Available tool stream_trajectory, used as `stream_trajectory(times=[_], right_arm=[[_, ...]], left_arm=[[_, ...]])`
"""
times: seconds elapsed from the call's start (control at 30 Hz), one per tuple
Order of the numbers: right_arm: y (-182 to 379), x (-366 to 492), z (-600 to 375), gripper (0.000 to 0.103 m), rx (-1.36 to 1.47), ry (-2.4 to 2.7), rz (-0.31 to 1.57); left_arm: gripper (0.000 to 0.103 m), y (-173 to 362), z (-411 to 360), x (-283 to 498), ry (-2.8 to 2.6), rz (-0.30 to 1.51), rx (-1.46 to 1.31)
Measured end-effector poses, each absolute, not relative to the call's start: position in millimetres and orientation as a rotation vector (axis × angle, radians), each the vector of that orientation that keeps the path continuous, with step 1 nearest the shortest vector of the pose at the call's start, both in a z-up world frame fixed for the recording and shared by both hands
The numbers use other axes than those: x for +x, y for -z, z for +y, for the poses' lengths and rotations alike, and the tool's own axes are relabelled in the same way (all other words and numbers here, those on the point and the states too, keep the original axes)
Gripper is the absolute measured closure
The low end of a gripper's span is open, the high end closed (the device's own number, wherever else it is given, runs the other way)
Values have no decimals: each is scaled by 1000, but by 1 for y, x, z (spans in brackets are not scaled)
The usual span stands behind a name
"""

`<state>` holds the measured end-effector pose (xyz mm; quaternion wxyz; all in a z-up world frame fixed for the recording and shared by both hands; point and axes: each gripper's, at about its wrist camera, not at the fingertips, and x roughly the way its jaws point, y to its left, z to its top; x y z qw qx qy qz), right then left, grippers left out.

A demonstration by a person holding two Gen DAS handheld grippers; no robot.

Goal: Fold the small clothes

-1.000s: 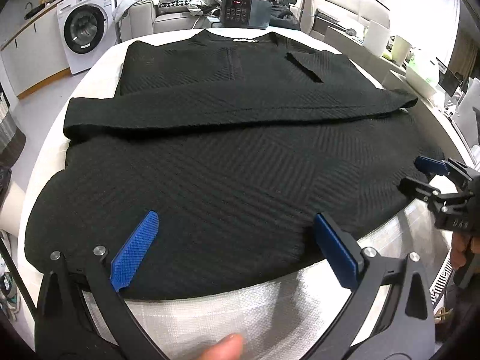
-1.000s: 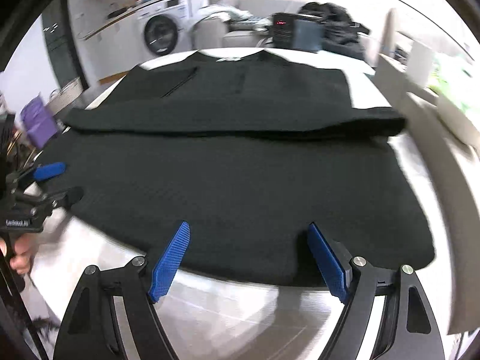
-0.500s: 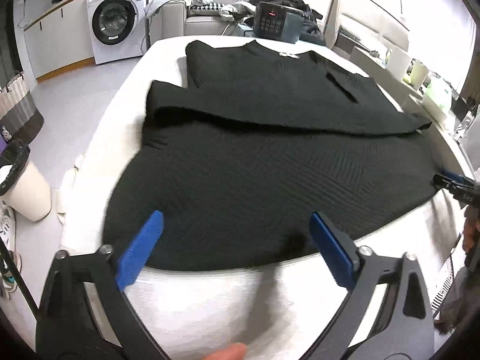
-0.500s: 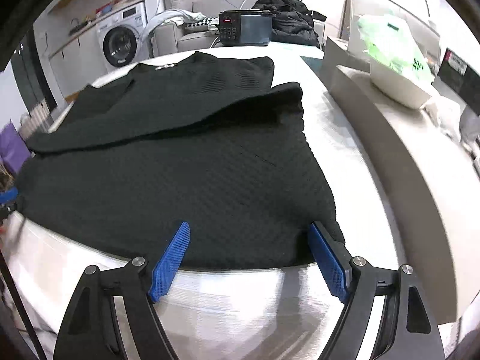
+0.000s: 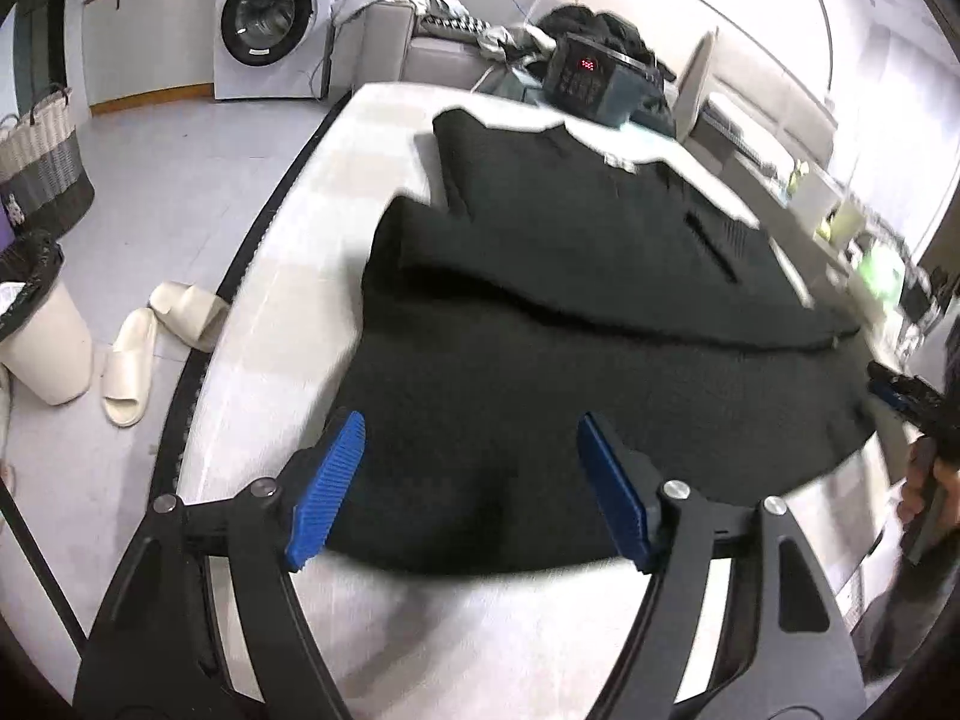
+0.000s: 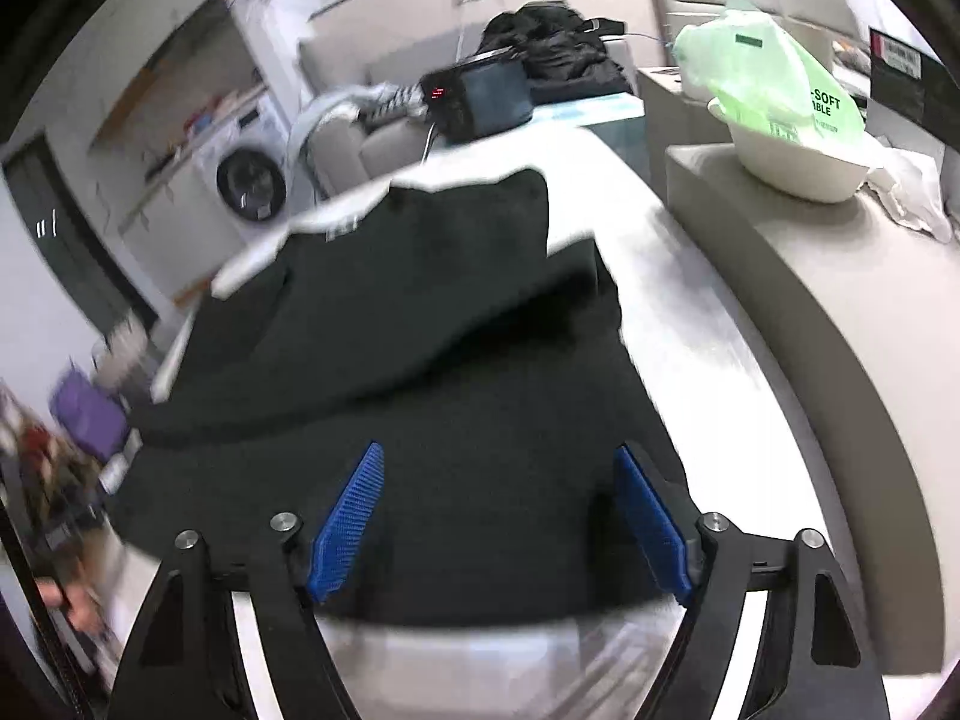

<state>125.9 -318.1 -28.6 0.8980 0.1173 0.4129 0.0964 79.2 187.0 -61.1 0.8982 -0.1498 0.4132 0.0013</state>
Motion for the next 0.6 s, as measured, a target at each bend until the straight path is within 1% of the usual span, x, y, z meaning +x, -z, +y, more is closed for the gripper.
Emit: stream_trajectory(times=[0.1,0.27,0.47,0.6], right_arm=[[28,159,-323,27,365,-213,853],[42,196,-325,28,452,-226,886],[46,200,-326,28,461,-232,897],[49,196,-326,27,453,-241,896]], left_arm=[[32,58,200,104,-6,845,-403],[32,59,220,131,41,831,-573],[32,74,221,158,78,902,-673],[32,84,222,173,68,909,-687]])
